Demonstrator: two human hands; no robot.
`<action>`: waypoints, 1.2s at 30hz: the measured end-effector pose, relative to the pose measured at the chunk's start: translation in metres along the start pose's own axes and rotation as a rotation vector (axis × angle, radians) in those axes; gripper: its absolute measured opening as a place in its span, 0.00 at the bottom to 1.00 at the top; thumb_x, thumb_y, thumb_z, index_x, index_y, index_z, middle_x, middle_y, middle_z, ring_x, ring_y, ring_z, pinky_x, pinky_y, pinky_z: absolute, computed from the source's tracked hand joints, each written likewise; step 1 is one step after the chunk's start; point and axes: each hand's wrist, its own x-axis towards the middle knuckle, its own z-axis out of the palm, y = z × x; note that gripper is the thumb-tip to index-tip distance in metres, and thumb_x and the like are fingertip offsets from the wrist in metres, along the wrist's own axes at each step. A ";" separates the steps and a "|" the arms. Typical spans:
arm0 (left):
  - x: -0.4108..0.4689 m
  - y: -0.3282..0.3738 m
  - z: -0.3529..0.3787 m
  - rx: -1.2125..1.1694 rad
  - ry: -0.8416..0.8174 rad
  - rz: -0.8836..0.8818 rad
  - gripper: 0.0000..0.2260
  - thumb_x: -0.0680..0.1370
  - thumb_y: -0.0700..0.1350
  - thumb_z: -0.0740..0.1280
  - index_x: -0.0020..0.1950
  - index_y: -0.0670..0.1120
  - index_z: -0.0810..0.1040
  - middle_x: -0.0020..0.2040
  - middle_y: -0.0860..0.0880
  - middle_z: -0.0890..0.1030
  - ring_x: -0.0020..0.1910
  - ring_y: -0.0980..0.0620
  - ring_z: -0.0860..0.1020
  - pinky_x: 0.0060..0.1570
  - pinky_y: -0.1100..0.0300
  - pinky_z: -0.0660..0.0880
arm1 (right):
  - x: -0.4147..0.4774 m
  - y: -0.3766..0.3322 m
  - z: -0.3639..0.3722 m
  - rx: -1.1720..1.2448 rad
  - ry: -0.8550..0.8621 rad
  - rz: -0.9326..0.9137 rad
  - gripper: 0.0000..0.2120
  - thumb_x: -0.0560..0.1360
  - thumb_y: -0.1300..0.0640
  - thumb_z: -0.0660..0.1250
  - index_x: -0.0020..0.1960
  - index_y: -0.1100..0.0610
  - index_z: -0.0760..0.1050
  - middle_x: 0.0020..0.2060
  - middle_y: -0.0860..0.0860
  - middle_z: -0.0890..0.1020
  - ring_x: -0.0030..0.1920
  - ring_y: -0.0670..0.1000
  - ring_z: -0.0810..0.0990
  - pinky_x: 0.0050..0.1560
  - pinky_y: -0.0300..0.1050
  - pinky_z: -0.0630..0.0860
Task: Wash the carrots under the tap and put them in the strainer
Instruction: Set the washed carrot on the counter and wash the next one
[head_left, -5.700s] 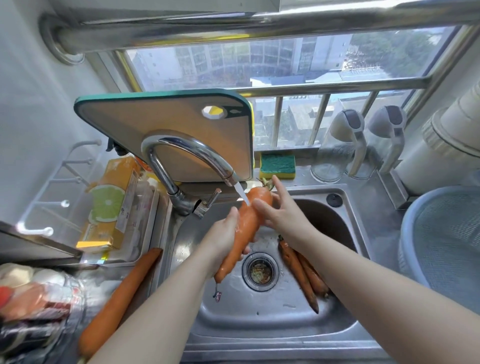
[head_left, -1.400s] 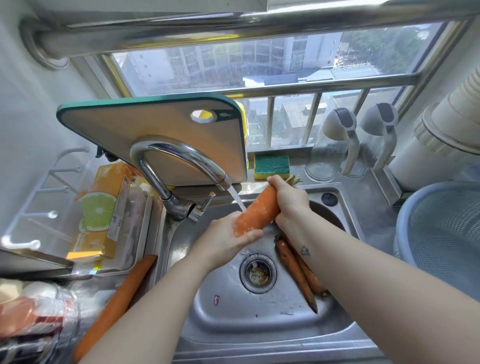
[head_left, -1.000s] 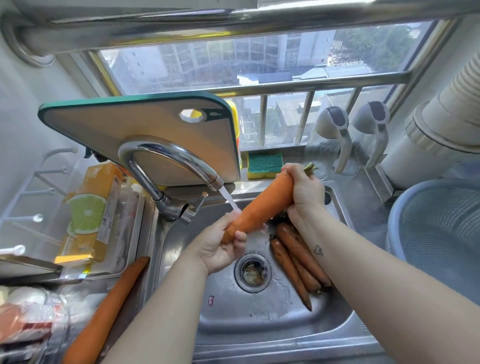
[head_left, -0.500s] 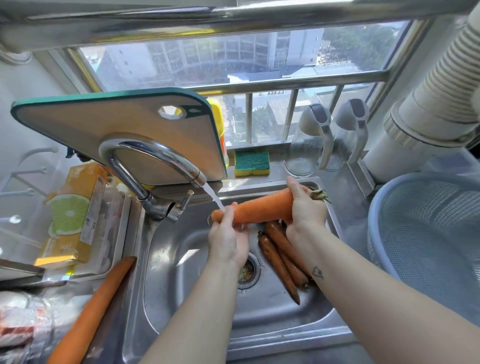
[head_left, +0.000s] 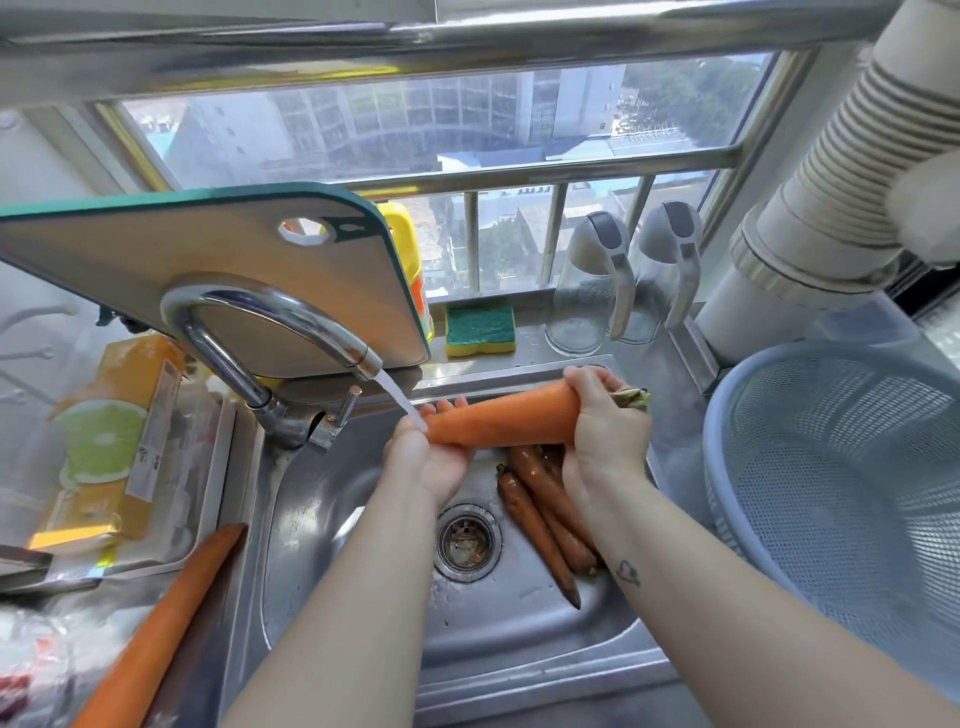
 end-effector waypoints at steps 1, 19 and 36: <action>-0.004 0.000 -0.001 -0.008 -0.089 -0.030 0.12 0.83 0.42 0.54 0.41 0.45 0.71 0.38 0.49 0.73 0.40 0.51 0.75 0.39 0.55 0.79 | 0.004 -0.004 -0.001 0.026 0.034 0.017 0.12 0.69 0.66 0.71 0.34 0.53 0.73 0.32 0.50 0.74 0.33 0.48 0.72 0.33 0.41 0.71; -0.026 -0.020 -0.022 0.122 -0.140 0.006 0.04 0.80 0.37 0.62 0.54 0.41 0.71 0.52 0.42 0.77 0.50 0.47 0.77 0.56 0.48 0.72 | 0.021 0.013 -0.015 0.037 -0.348 0.182 0.12 0.68 0.65 0.70 0.47 0.54 0.71 0.38 0.52 0.79 0.43 0.51 0.78 0.41 0.47 0.74; -0.027 0.027 -0.067 0.460 0.244 0.187 0.13 0.81 0.45 0.61 0.64 0.43 0.70 0.58 0.43 0.74 0.59 0.47 0.72 0.62 0.45 0.68 | 0.008 0.038 0.005 0.052 -0.622 0.366 0.20 0.69 0.74 0.65 0.59 0.62 0.71 0.48 0.60 0.79 0.49 0.56 0.79 0.56 0.51 0.75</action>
